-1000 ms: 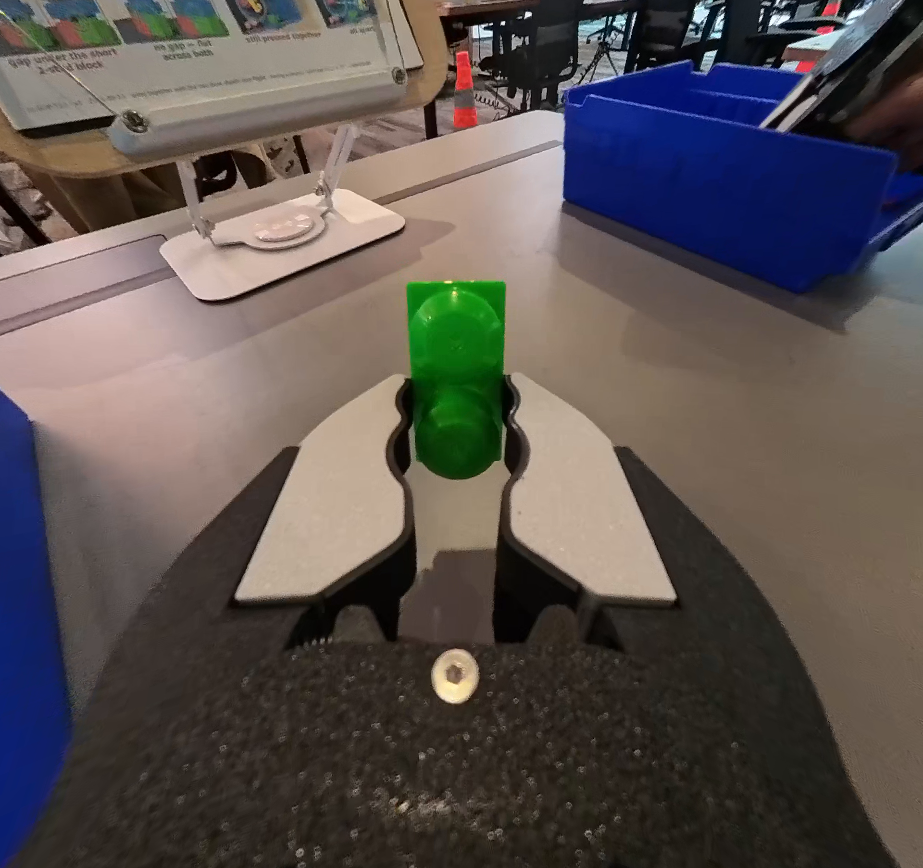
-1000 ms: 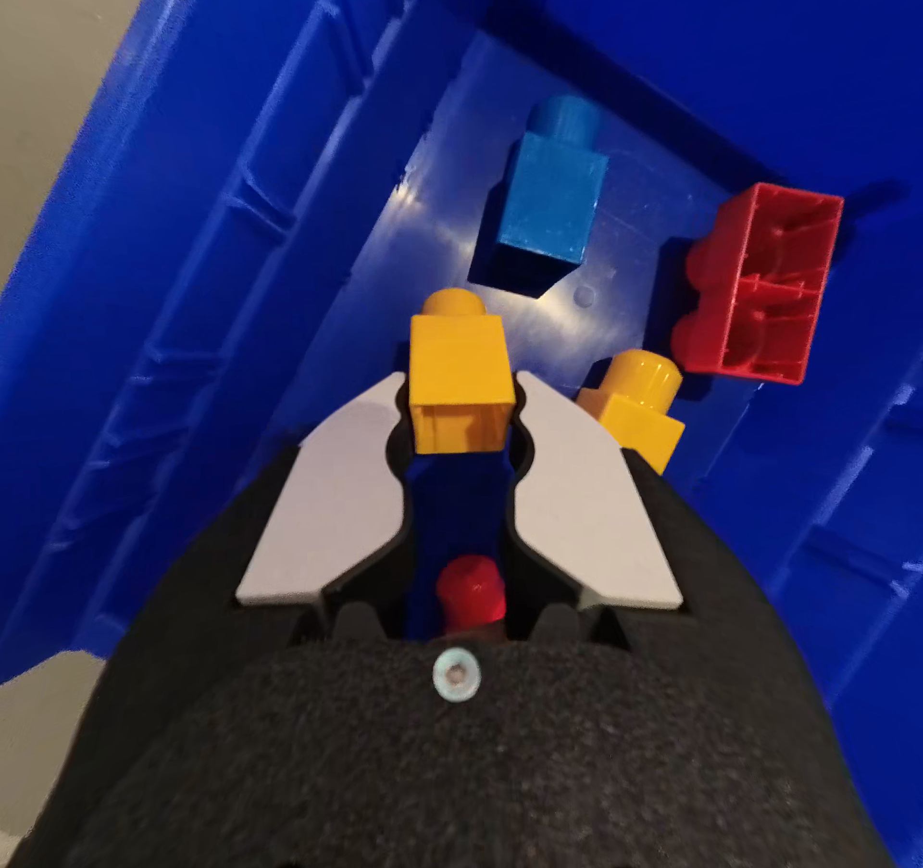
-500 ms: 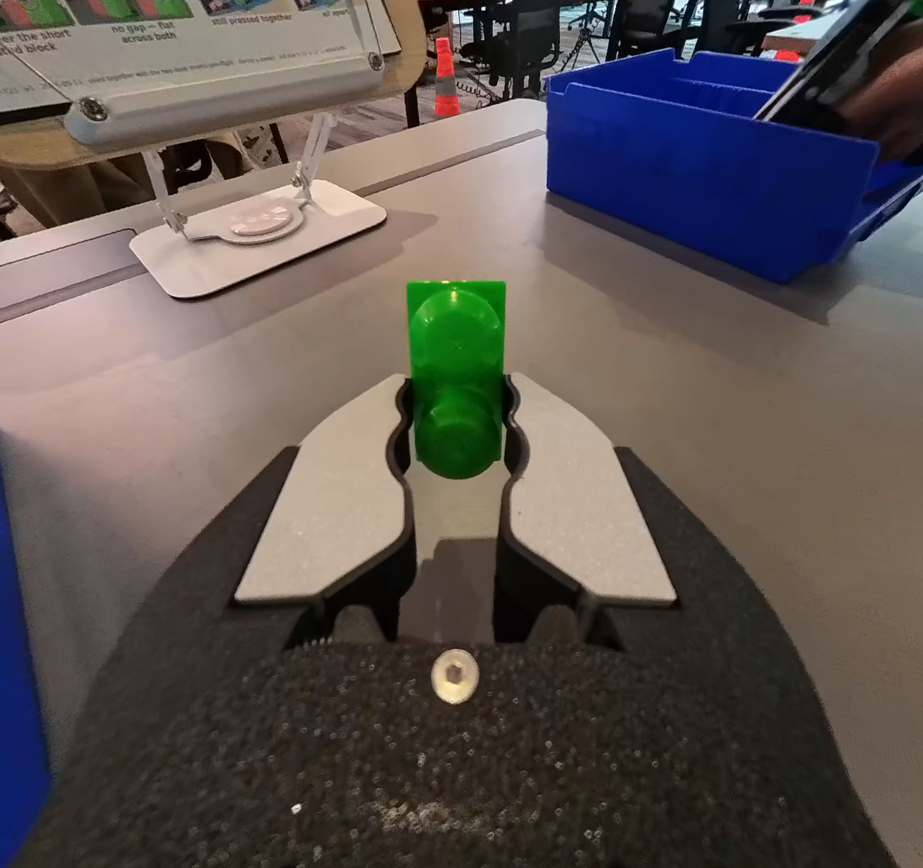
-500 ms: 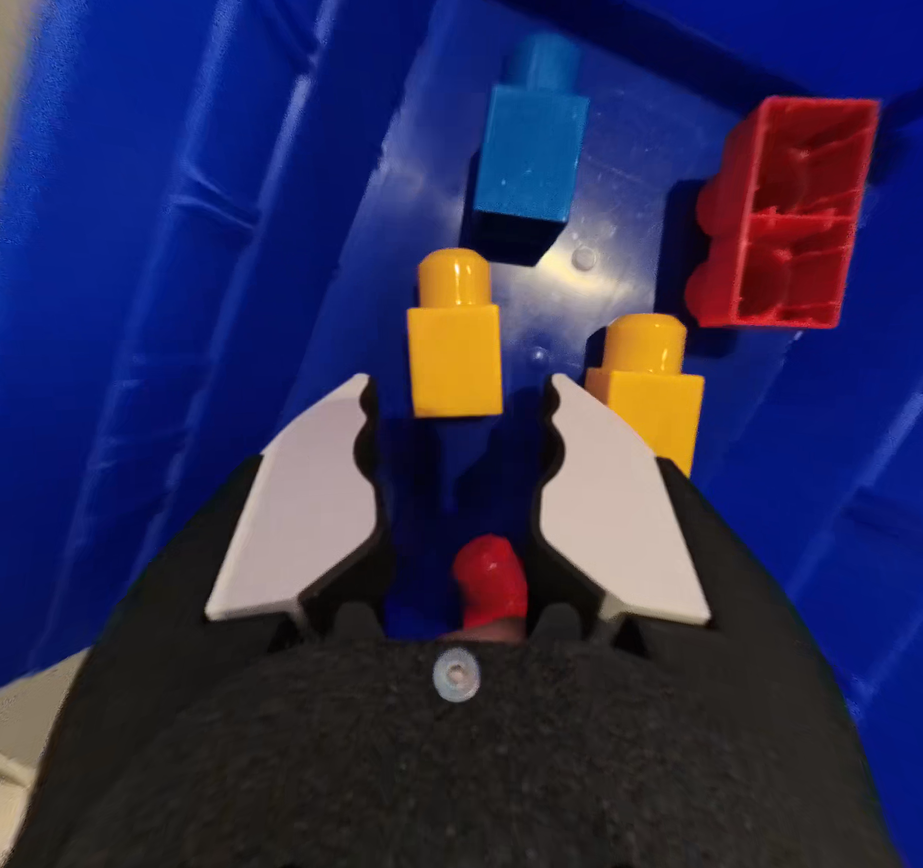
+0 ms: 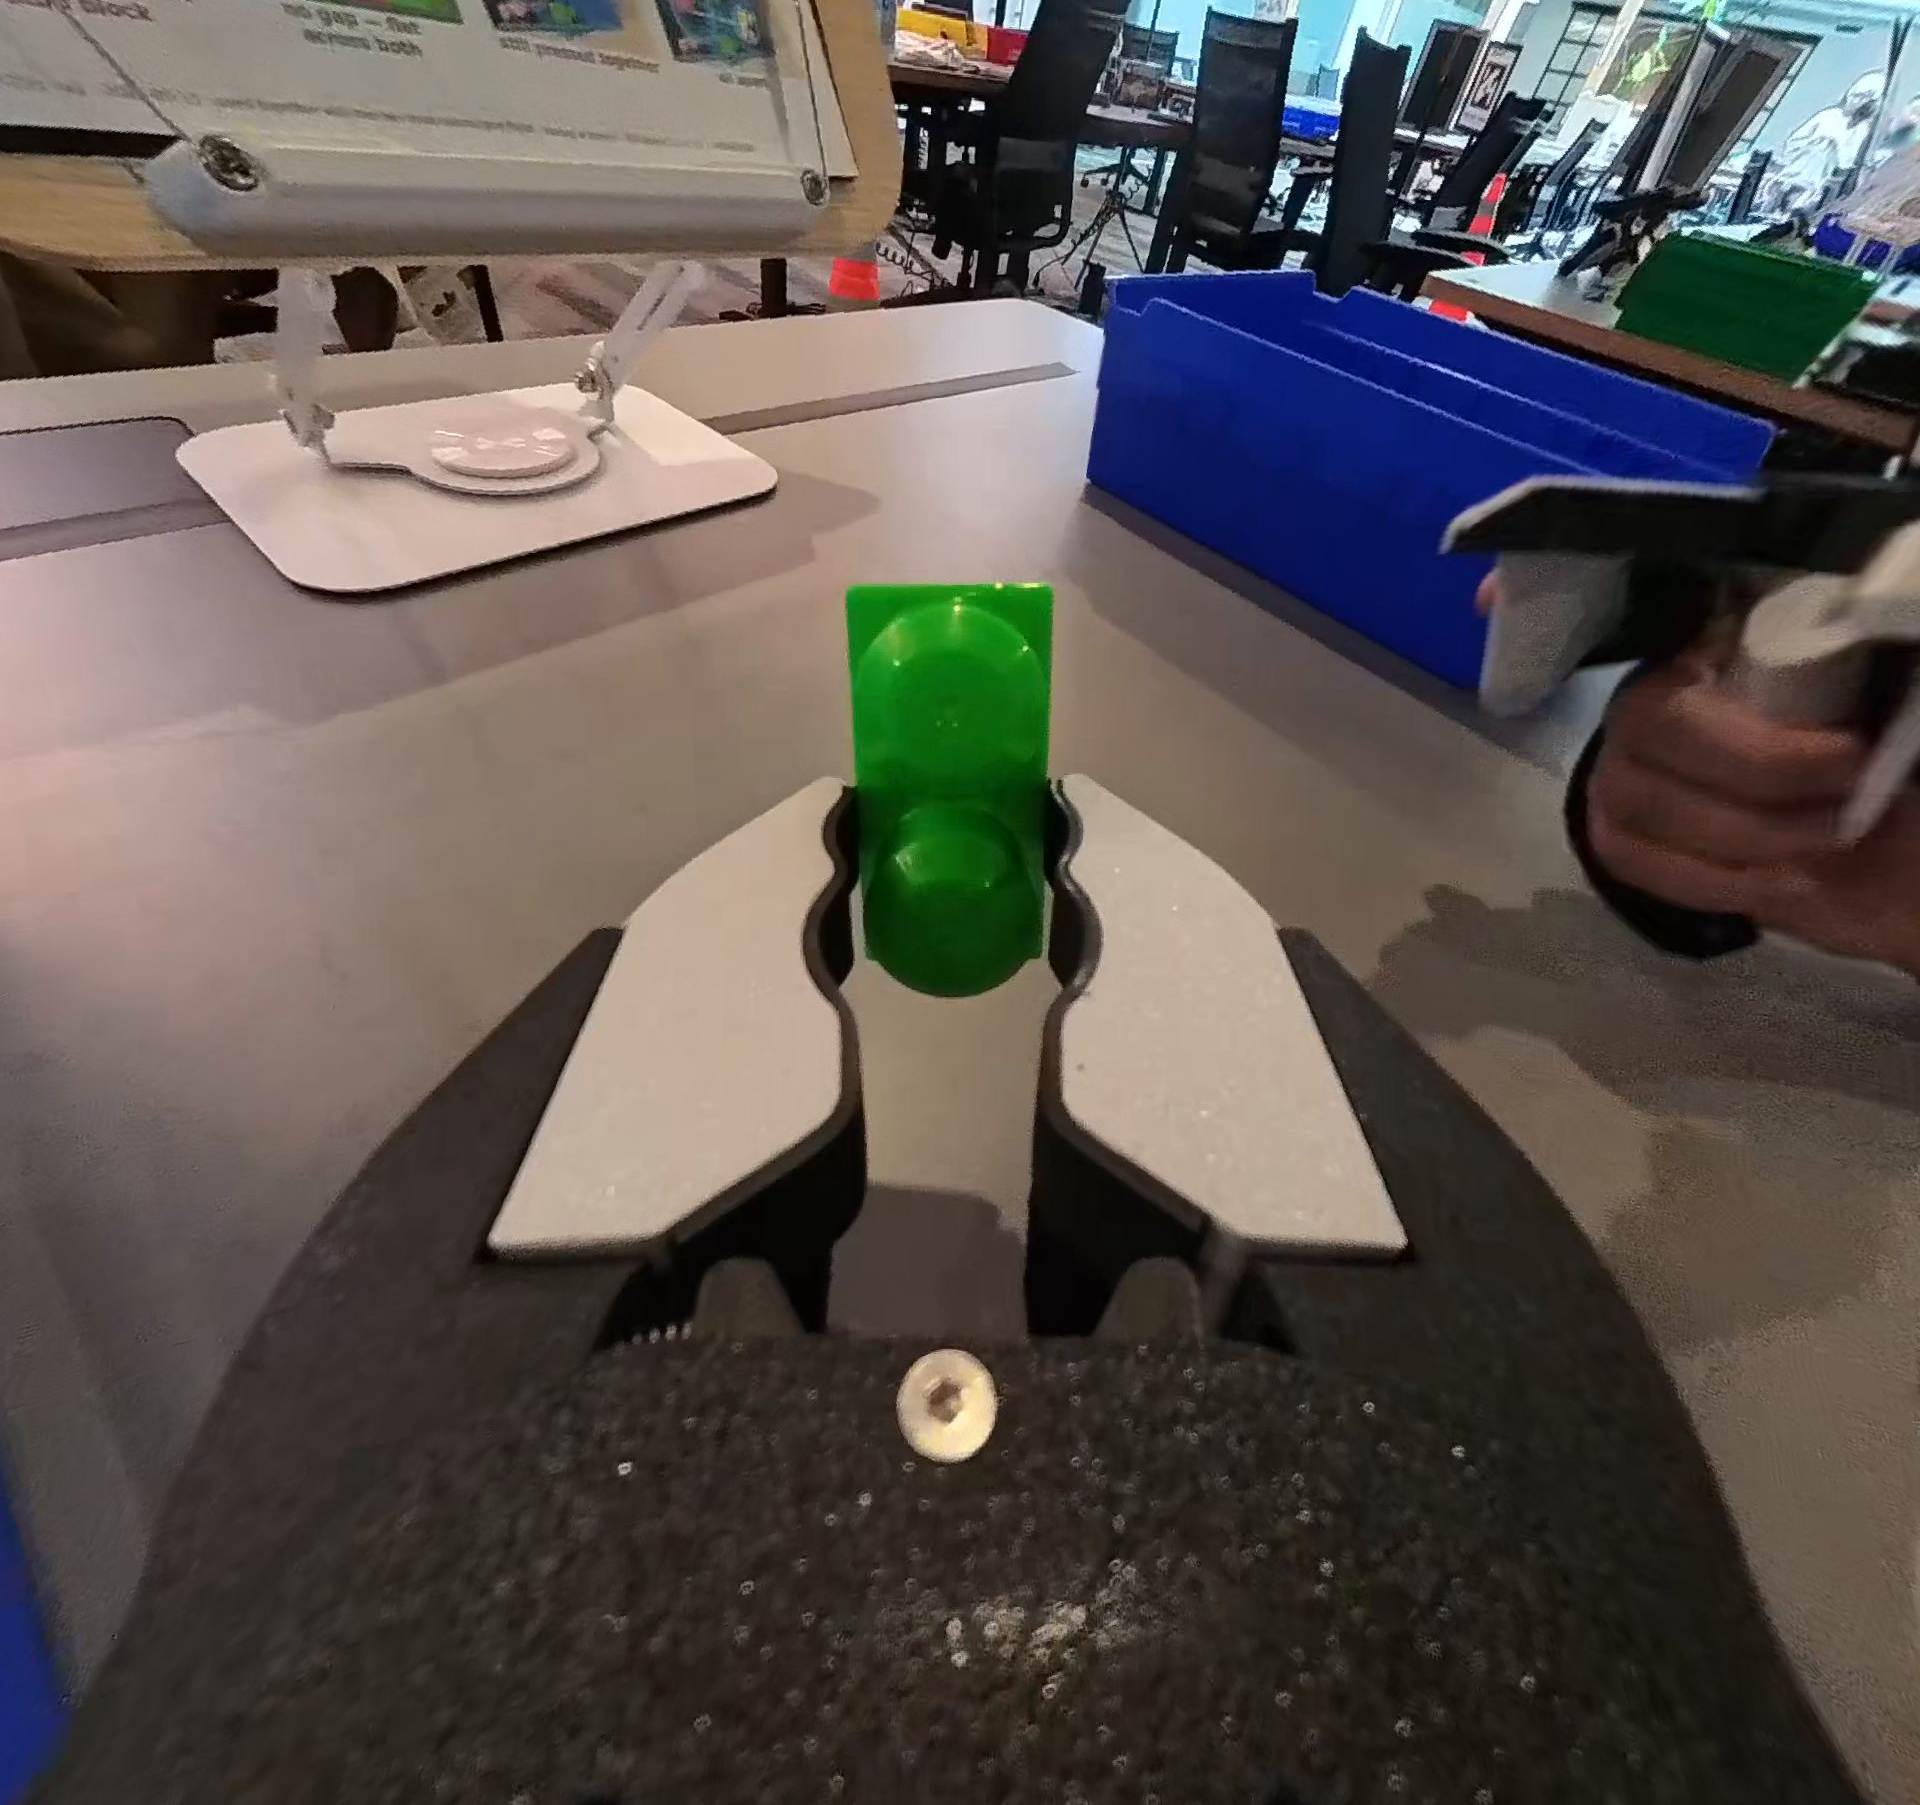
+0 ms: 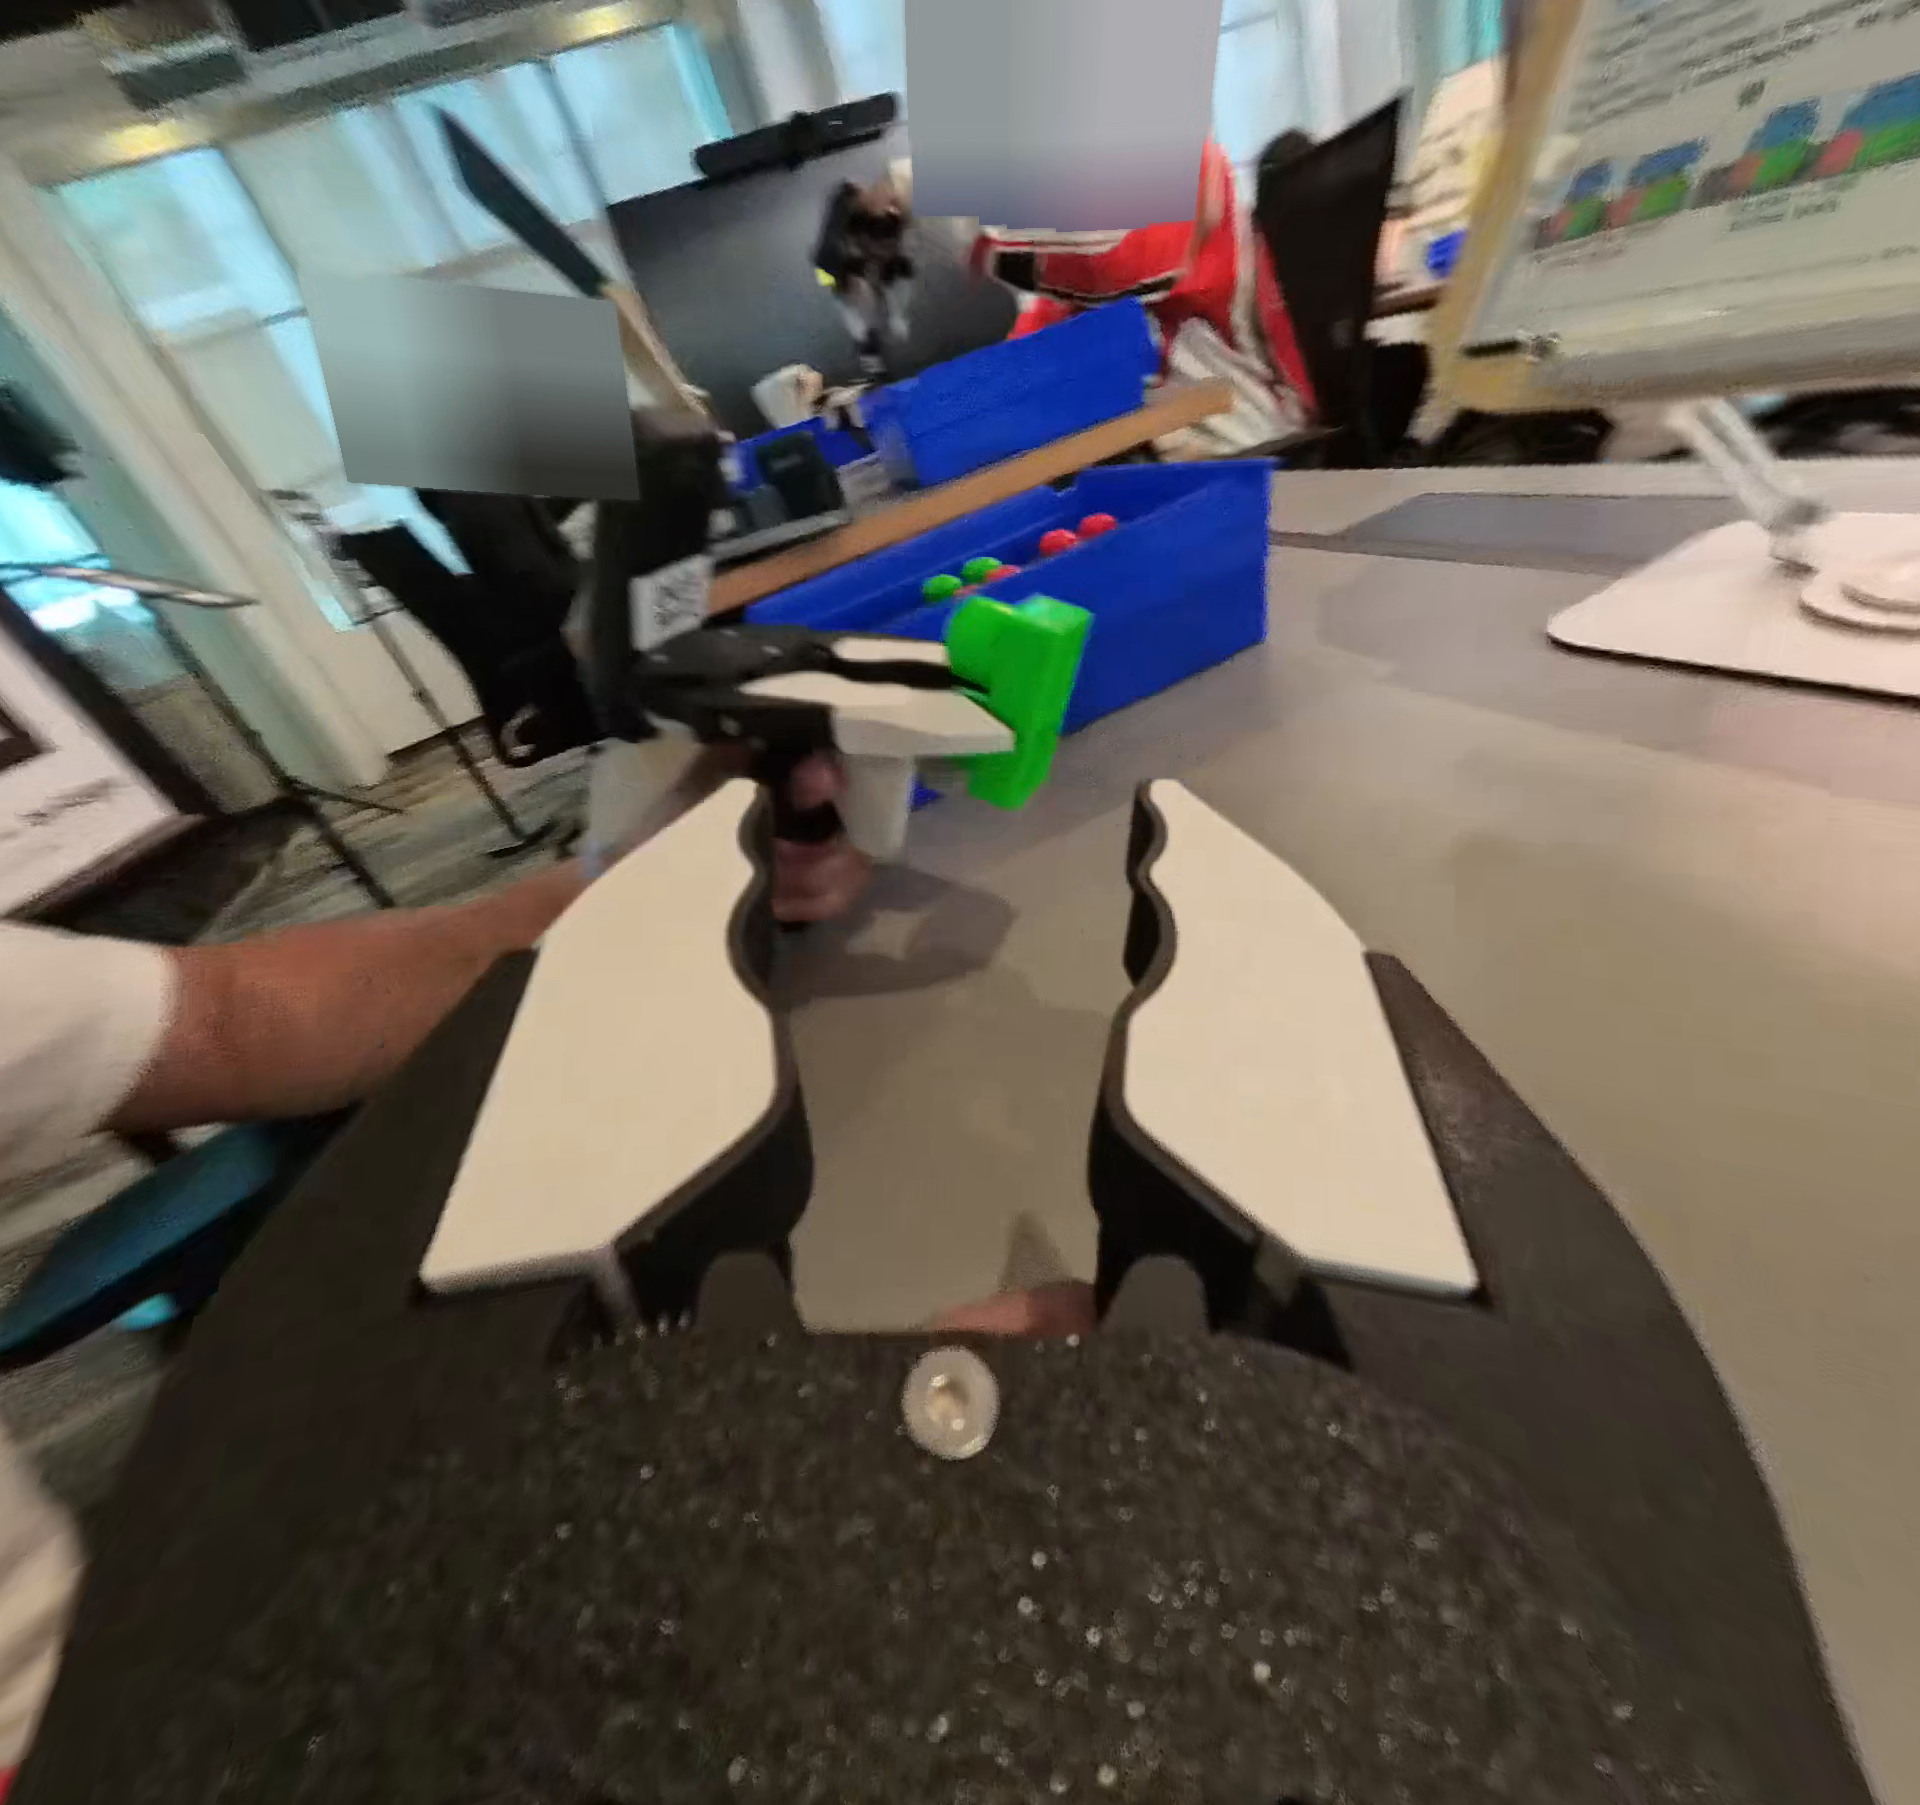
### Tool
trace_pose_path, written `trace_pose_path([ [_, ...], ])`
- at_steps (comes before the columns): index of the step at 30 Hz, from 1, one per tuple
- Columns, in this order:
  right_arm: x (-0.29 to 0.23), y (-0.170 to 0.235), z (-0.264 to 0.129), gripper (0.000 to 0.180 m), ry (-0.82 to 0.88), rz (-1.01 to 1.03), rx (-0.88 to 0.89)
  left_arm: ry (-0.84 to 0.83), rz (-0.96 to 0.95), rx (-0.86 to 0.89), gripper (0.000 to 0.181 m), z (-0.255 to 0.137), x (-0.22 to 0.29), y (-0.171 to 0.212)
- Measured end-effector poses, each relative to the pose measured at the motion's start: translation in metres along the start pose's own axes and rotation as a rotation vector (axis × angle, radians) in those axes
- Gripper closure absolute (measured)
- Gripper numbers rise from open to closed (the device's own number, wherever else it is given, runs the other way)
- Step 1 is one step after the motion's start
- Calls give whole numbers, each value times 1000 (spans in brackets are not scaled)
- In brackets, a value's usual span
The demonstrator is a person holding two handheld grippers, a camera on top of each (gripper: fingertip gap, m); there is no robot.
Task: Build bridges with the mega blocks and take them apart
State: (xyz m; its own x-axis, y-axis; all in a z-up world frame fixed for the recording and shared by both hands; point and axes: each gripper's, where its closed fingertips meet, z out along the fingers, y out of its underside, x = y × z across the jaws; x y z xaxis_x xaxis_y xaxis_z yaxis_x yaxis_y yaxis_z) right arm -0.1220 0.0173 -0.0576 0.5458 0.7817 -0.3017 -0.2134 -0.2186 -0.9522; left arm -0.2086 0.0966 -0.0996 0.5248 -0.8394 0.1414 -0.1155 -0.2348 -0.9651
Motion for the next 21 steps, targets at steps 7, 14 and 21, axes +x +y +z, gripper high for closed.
trace_pose_path([
  [7, 24, 15, -6, 116, 89, -6, -25, 52, 18, -15, 147, 0, 11, 5],
  [14, -25, -10, 1, 114, -296, 7, -79, 685, -109, 33, 148, -16, 99, -26],
  [21, -35, -26, 25, 113, -388, 23, -114, 808, -59, 21, 147, -10, 122, -42],
])
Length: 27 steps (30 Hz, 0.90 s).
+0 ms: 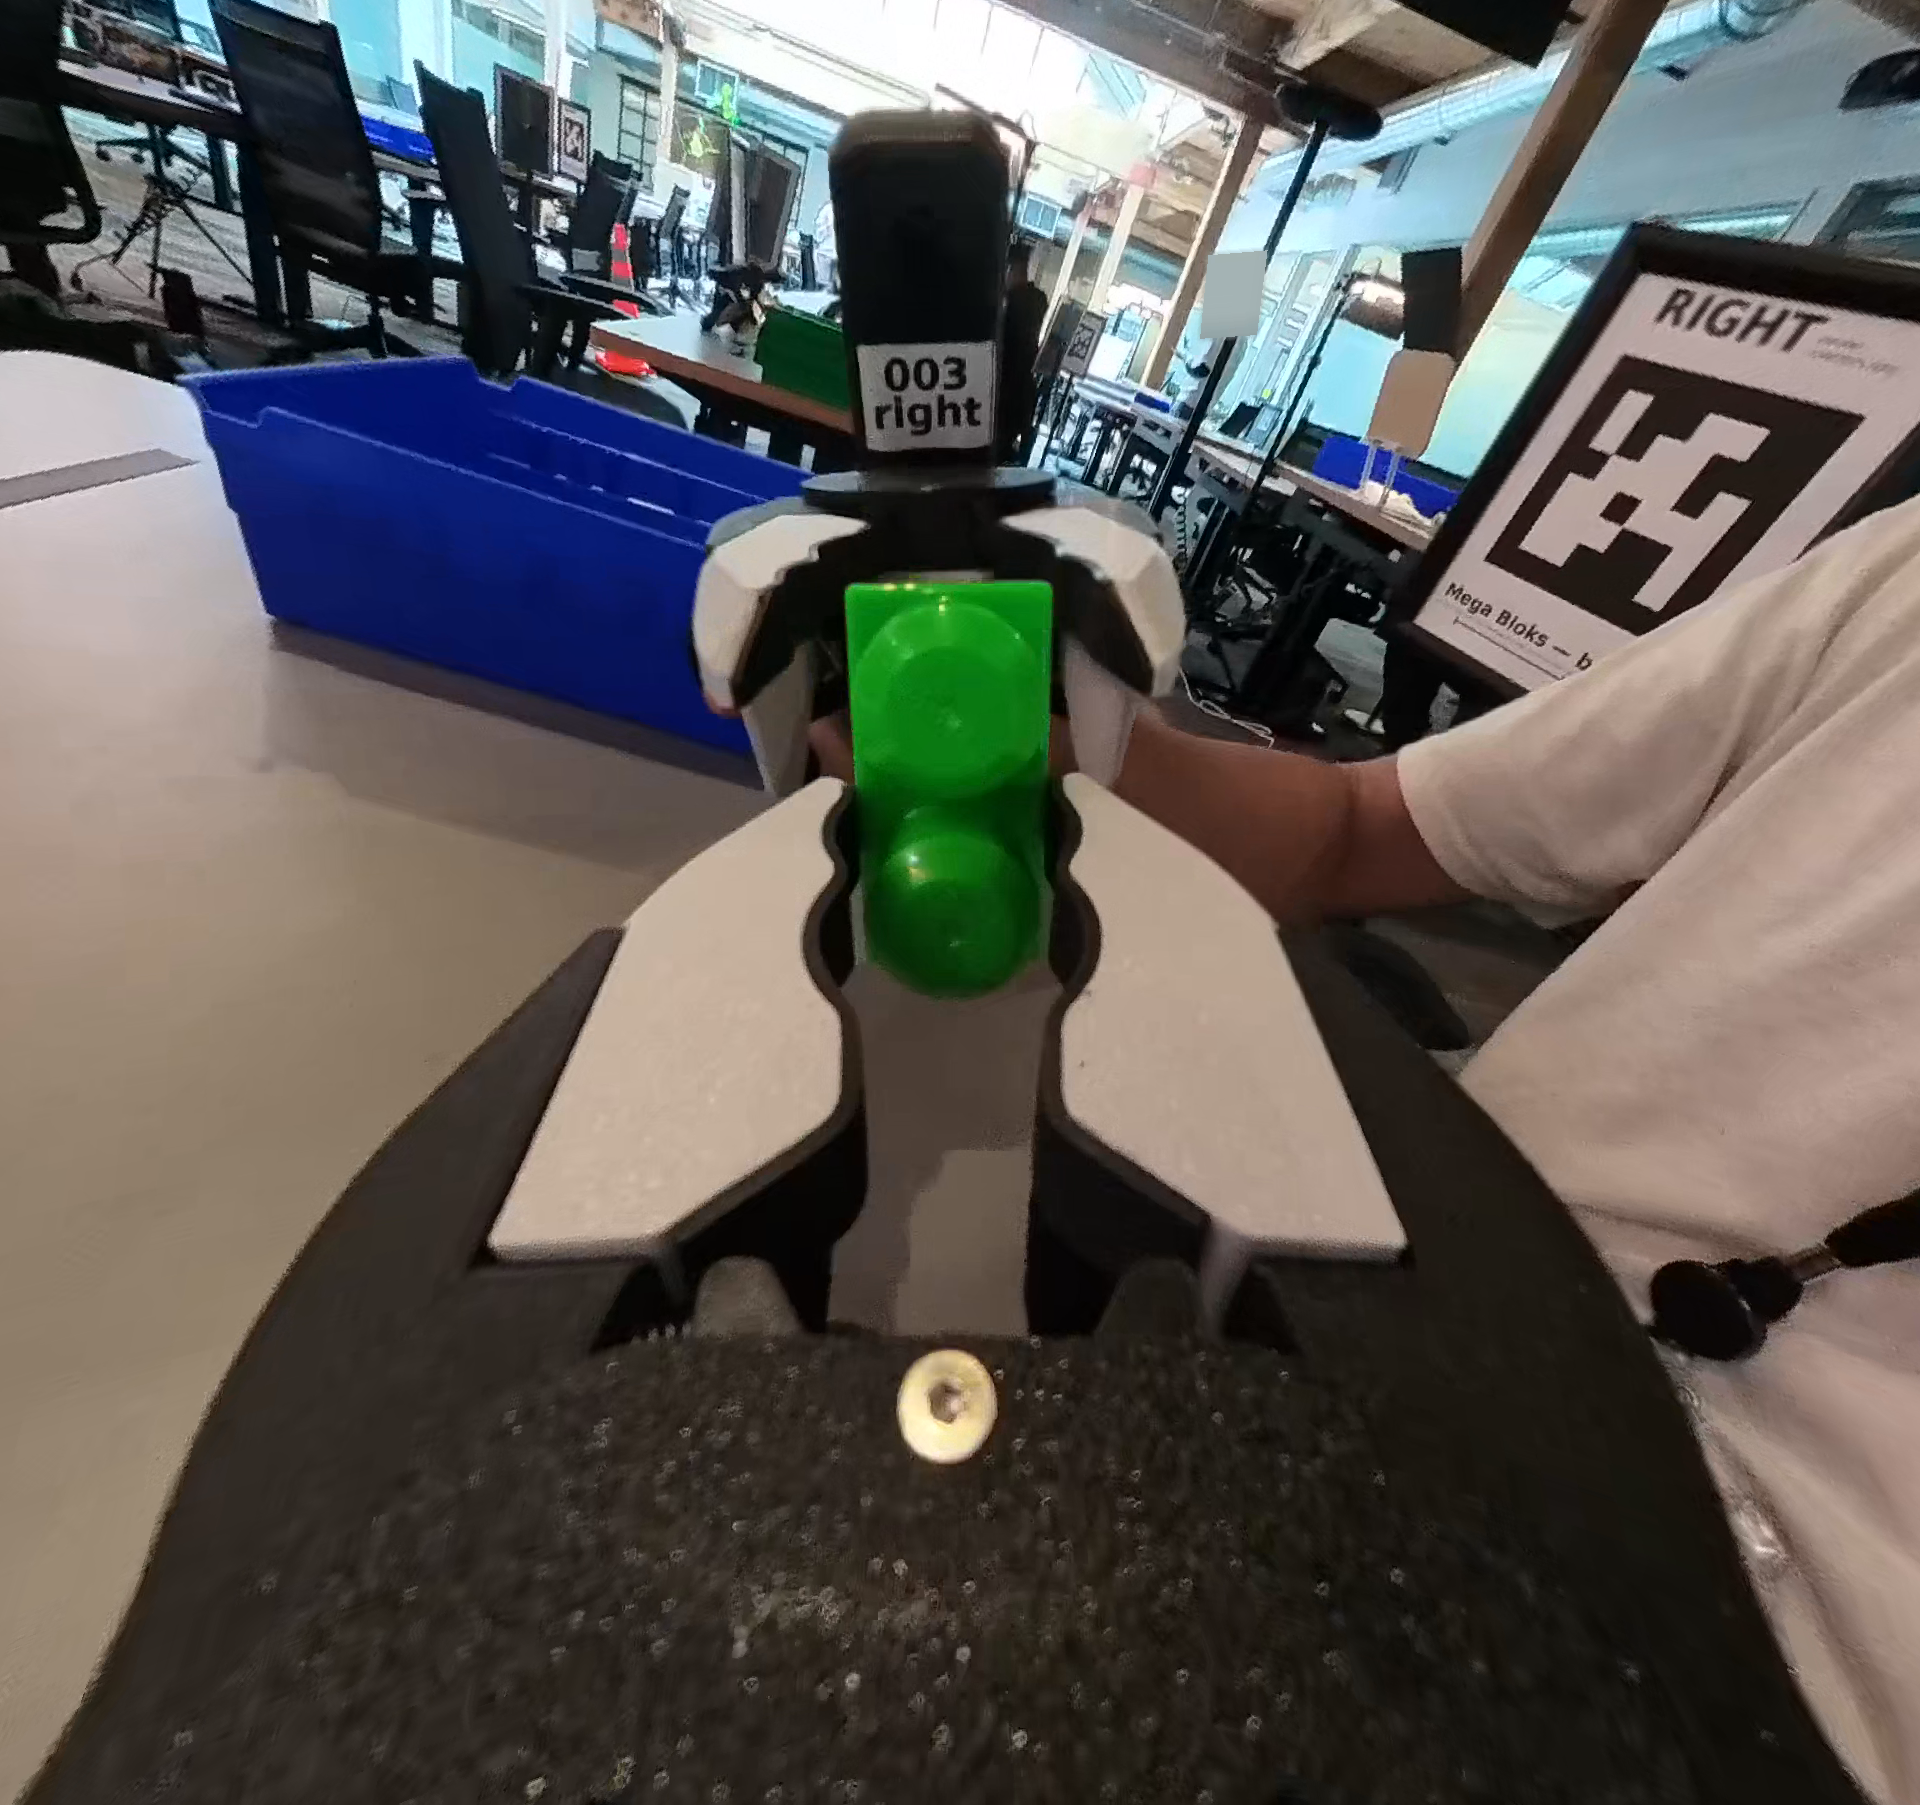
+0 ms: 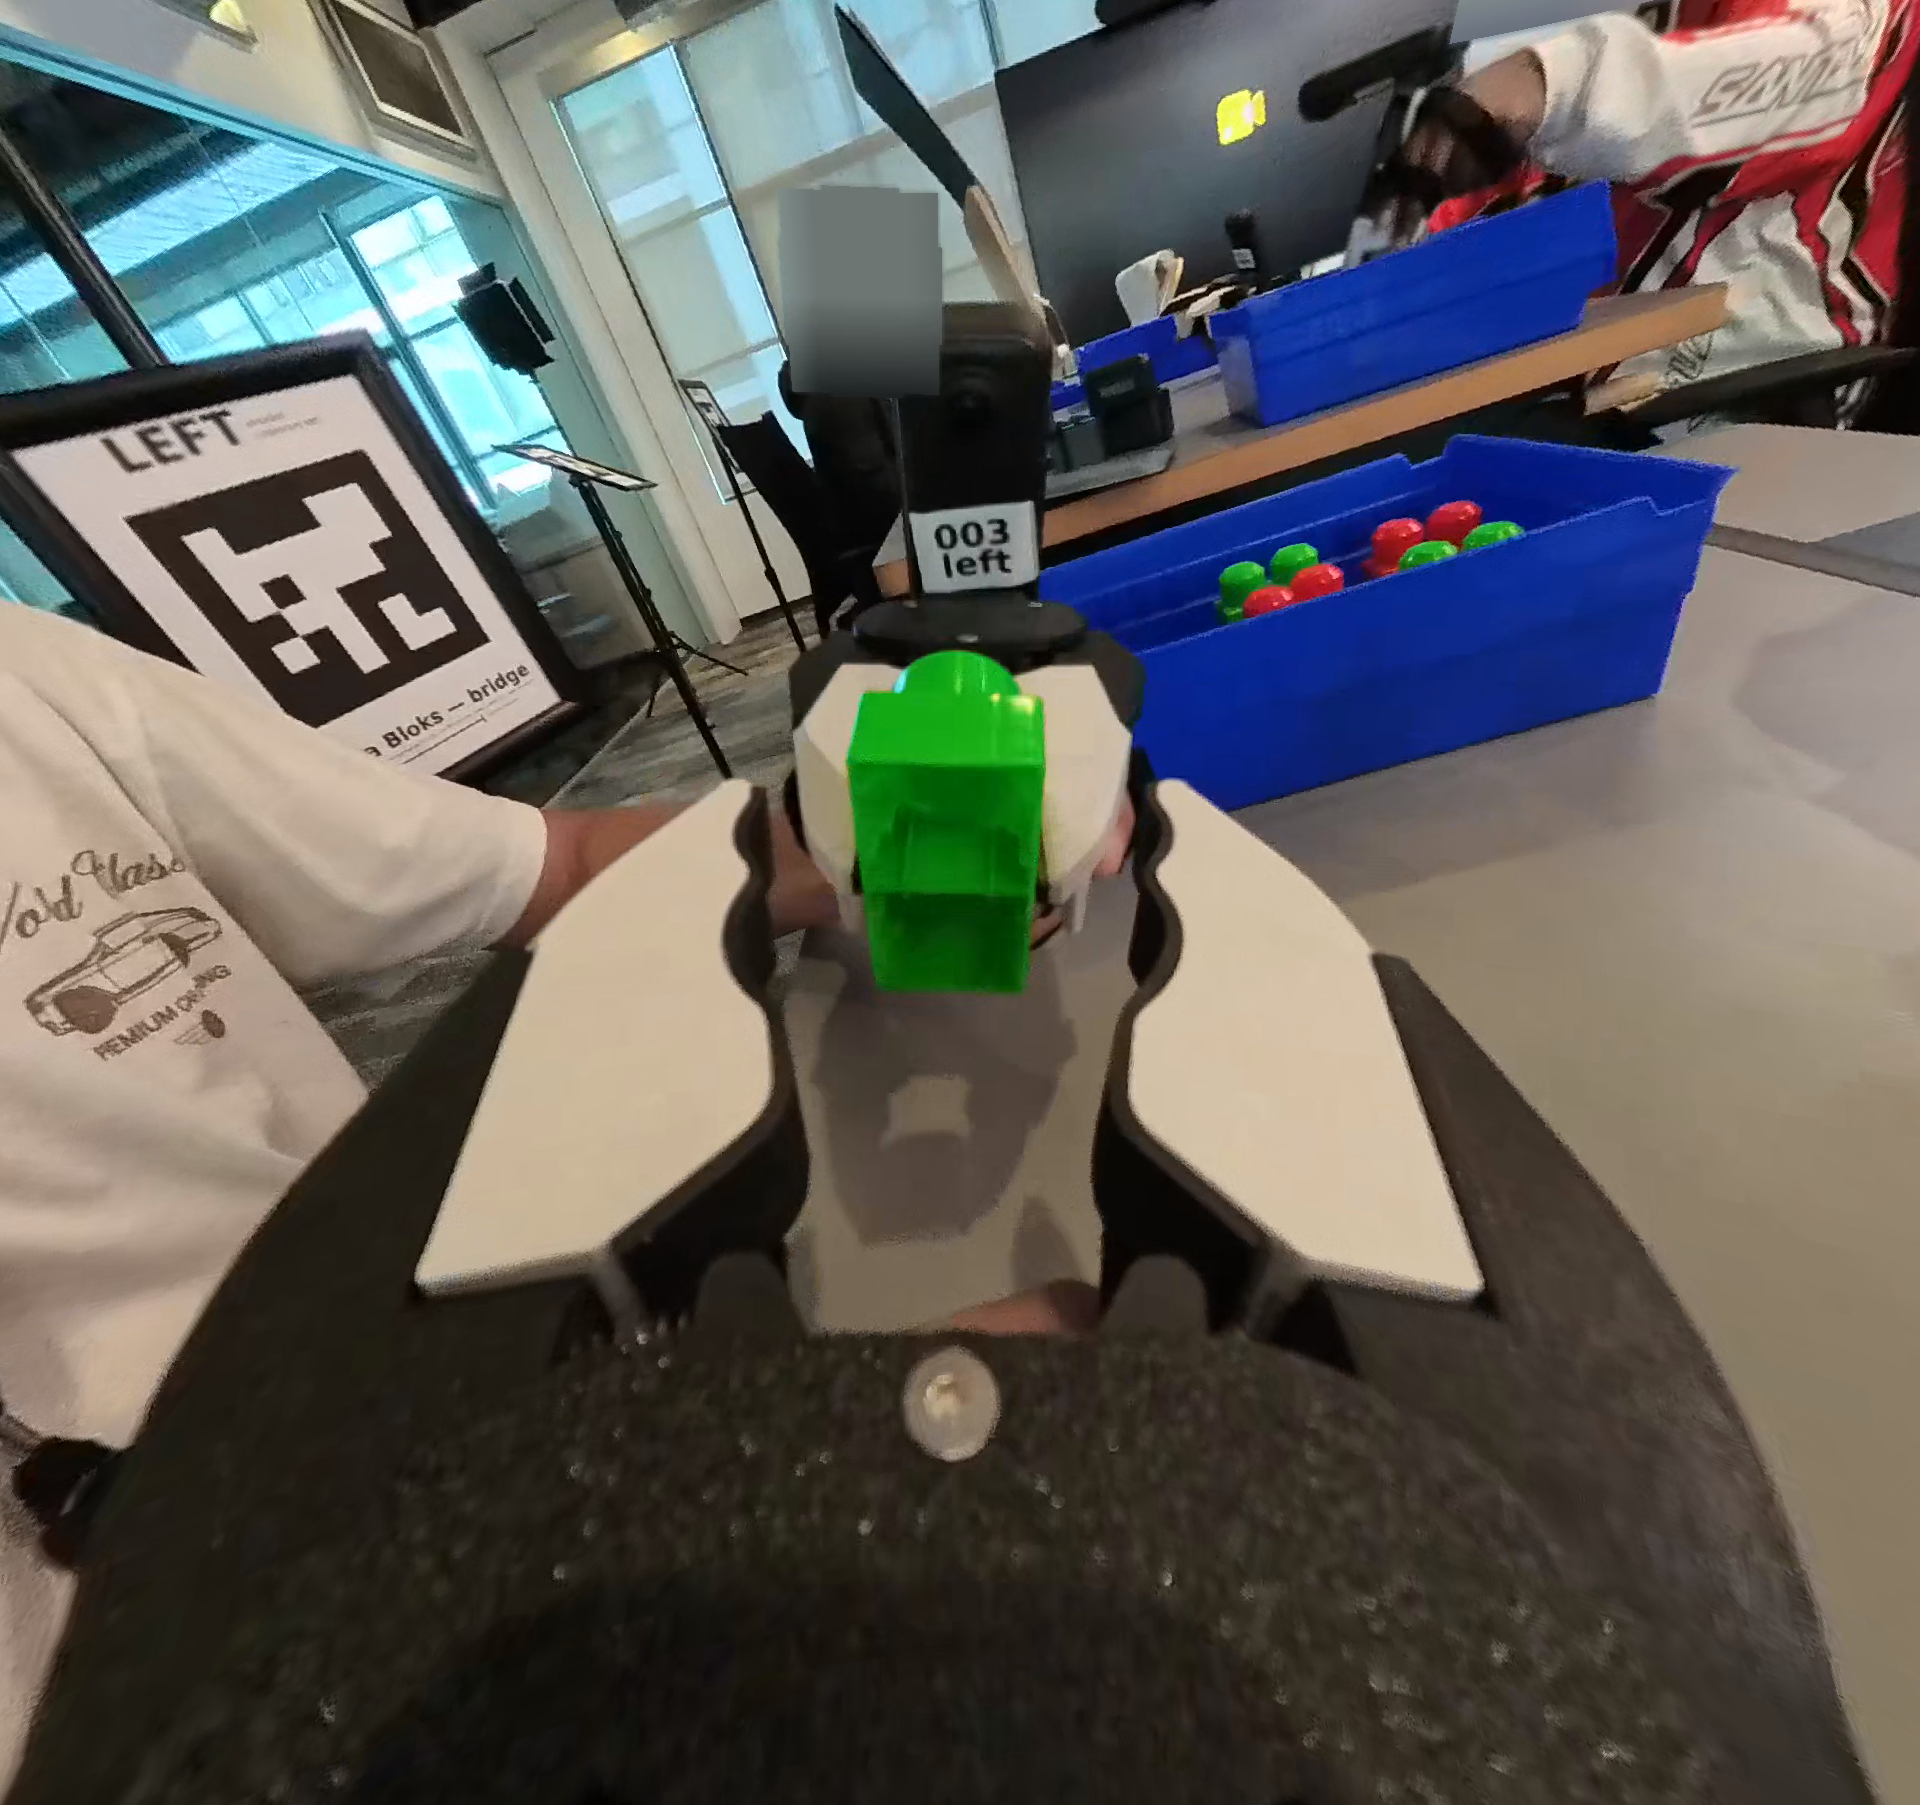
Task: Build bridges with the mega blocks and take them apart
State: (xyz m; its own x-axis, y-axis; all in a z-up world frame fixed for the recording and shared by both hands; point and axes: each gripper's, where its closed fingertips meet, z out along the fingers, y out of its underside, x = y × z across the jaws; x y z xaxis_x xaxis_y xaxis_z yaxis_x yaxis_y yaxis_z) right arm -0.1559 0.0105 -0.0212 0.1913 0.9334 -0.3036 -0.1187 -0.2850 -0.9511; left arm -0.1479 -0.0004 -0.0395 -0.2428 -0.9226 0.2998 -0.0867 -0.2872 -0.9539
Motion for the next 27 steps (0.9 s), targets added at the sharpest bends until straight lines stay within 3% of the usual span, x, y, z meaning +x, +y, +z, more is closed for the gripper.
trace_pose_path([
  [2, 3, 1, 3, 118, 5, -12, -20, 1, -2, -2, 147, 2, -2, -2],
  [4, 4, 3, 3, 144, -5, -26, -37, -20, 2, -6, 147, 3, -6, -2],
  [9, 11, 0, 1, 145, 42, -63, 12, -72, 11, -18, 146, -1, -14, 3],
  [10, 11, -5, -3, 145, 41, -57, 40, -91, 14, -39, 136, -2, -17, 9],
  [12, 15, -15, -13, 146, 62, -46, 76, -212, 16, -103, 116, -8, -32, 24],
  [15, 30, -19, -34, 145, 234, -74, 53, -618, 99, -118, 107, -38, -71, 31],
  [17, 40, -19, -53, 145, 376, -62, 32, -949, 159, -77, 111, -76, -91, 26],
  [19, 43, -18, -72, 145, 500, -80, 0, -1120, 202, -27, 117, -99, -93, 19],
  [23, 34, -30, -121, 145, 697, -97, -27, -1156, 333, -23, 117, -103, -85, 9],
  [27, 40, -67, -217, 145, 941, -45, -105, -1139, 375, -37, 120, -98, -79, 8],
])
